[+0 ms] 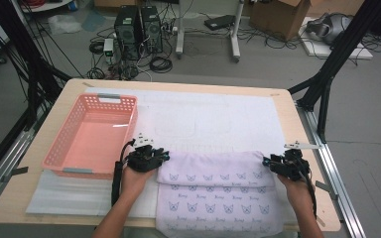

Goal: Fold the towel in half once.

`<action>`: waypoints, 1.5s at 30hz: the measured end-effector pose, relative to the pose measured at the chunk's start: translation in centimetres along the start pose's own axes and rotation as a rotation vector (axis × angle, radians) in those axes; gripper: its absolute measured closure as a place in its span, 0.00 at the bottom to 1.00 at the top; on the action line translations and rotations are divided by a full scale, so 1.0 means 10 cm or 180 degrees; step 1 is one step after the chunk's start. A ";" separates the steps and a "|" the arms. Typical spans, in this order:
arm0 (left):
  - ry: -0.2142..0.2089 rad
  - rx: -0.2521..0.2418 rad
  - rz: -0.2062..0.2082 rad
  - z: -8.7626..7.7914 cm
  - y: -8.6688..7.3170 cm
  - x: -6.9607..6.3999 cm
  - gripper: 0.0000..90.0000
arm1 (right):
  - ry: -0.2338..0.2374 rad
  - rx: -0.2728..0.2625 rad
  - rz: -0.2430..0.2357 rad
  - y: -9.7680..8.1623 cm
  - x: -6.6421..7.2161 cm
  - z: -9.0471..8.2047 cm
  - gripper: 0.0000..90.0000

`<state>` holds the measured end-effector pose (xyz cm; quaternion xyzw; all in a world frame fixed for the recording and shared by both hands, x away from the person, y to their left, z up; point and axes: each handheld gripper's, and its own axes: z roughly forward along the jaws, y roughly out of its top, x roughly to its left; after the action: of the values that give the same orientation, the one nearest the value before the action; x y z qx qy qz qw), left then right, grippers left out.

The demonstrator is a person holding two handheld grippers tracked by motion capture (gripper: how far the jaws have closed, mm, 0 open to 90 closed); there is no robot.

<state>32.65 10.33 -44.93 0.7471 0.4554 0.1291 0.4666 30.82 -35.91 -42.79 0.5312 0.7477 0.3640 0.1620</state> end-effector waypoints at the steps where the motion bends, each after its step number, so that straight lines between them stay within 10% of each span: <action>1: -0.0016 -0.0020 -0.0002 -0.01 0.00 0.00 0.87 | 0.0004 0.0011 -0.0013 0.01 -0.01 0.03 0.68; 6: -0.0044 -0.0131 0.0032 -0.08 0.02 -0.04 0.92 | 0.0076 0.0108 -0.0193 0.03 0.01 0.09 0.97; 28: -0.0252 -0.0625 0.0170 -0.84 -0.42 -0.48 0.92 | 0.0247 -0.0514 -0.0188 -0.57 0.29 -0.77 0.98; 37: -0.0164 -0.0559 0.0203 -0.96 -0.67 -0.66 0.86 | 0.0317 -0.0317 -0.0185 -0.81 0.37 -0.87 0.98; 45: -0.0120 -0.0581 0.0187 -1.01 -0.76 -0.67 0.61 | 0.0445 -0.0032 -0.0301 -0.94 0.42 -0.88 0.94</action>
<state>18.47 11.98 -44.17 0.7169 0.4108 0.1695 0.5372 17.32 -36.96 -42.85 0.4677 0.7797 0.3958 0.1292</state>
